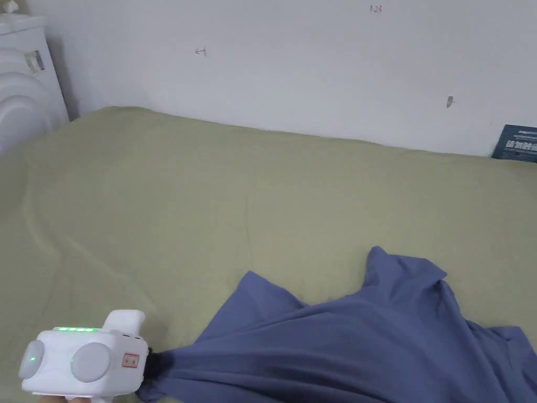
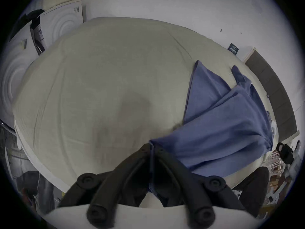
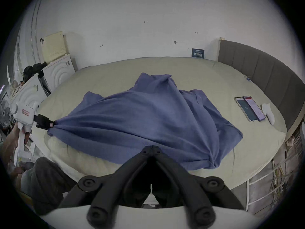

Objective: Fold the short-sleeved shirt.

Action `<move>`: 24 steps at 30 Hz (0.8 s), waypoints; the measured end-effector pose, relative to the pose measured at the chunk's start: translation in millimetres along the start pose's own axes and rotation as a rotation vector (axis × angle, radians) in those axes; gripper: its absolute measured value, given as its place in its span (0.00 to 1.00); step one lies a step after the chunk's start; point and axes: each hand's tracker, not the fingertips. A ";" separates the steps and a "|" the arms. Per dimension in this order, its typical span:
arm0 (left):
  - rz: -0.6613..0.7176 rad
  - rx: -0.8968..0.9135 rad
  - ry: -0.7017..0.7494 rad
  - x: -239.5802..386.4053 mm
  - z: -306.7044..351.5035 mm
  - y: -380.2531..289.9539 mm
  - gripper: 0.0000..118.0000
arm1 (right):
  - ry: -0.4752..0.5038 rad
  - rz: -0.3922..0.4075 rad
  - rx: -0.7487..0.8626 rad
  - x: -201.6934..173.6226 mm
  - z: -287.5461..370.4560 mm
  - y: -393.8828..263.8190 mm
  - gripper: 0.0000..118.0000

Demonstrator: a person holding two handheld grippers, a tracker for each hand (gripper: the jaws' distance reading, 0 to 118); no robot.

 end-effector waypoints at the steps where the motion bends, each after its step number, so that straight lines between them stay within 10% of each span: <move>1: -0.001 0.002 -0.001 -0.1 1.0 -0.2 0.03 | -0.001 -0.001 0.002 1.3 -2.3 3.7 0.00; 17: -0.034 0.001 -0.026 -2.4 -0.9 -1.3 0.03 | -0.048 0.143 -0.068 64.6 -163.8 180.2 0.00; 18: -0.037 0.000 -0.025 -1.6 -1.3 -1.2 0.03 | -0.024 0.148 -0.104 67.6 -178.6 191.3 0.07; 19: -0.037 -0.003 -0.025 -0.6 -1.6 -0.9 0.03 | -0.017 0.133 -0.117 69.5 -193.1 201.2 0.36; 20: -0.039 -0.005 -0.024 -1.7 -2.9 -0.5 0.03 | -0.009 0.112 -0.147 71.2 -205.7 207.6 0.91; 24: -0.033 -0.009 -0.025 0.6 -3.0 -0.8 0.03 | -0.058 0.134 -0.230 60.9 -246.9 223.4 0.88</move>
